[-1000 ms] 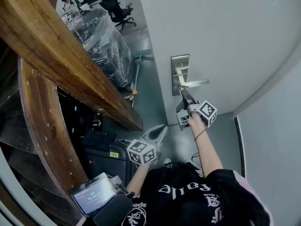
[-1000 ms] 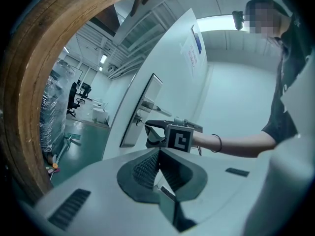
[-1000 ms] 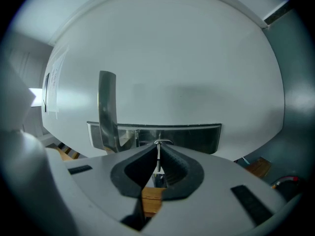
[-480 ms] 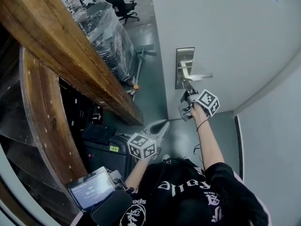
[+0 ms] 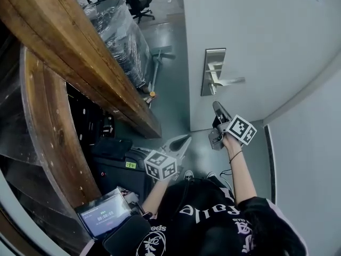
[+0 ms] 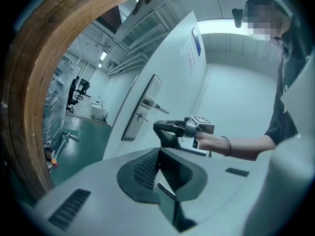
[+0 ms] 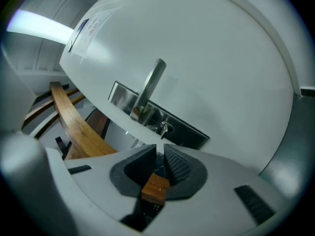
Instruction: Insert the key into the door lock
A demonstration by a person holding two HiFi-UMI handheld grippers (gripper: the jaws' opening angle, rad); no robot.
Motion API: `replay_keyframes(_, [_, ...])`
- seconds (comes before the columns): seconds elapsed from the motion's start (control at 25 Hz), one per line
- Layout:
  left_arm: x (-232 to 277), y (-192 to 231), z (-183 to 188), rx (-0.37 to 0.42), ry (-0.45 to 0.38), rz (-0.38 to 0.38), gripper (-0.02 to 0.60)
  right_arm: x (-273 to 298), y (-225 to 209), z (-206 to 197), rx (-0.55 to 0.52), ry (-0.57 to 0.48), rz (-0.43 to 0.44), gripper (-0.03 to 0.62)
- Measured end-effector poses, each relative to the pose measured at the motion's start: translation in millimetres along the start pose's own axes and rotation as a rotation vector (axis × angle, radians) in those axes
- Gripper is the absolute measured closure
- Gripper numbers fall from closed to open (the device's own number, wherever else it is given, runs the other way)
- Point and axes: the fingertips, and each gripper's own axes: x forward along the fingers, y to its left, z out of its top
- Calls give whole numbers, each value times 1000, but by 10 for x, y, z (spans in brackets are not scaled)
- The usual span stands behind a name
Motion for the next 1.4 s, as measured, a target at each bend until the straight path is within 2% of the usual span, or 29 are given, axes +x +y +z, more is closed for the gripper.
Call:
replay_keyframes(0.2, [-57,-74,-130,-26,9,-16,577,-396,213,-305,-62,61,17,557])
replay_keyframes(0.4, [-115,-271,-193,-33,0,-18,577,-842,422,-634,-213,169,20,557])
replay_keyframes(0.6, [-191,-551,-309,-26,-3,0,577,-1346,497,-1009,-252,247,39,557])
replay_keyframes(0.76, [-269,-942,-444,-23,-19,19,577,-1872,476,-1242,-266,307,45,557])
replay_keyframes(0.92, [-367,-1481,-639,-12,-41,33,577,-2463,478,-1303,-307,337,64,558])
replay_keyframes(1.12, [-620,-2146,-1122,-24,-33,64,577,-3248,467,-1480,-321,363,82,559])
replay_keyframes(1.28, [-858,-2504,-1531,-28,6,93,577,-3722,450,-1724,-315,401,97,559])
replay_keyframes(1.4, [-1022,-2696,-1648,-21,8,105,577,-3947,502,-1860,-301,414,111,559])
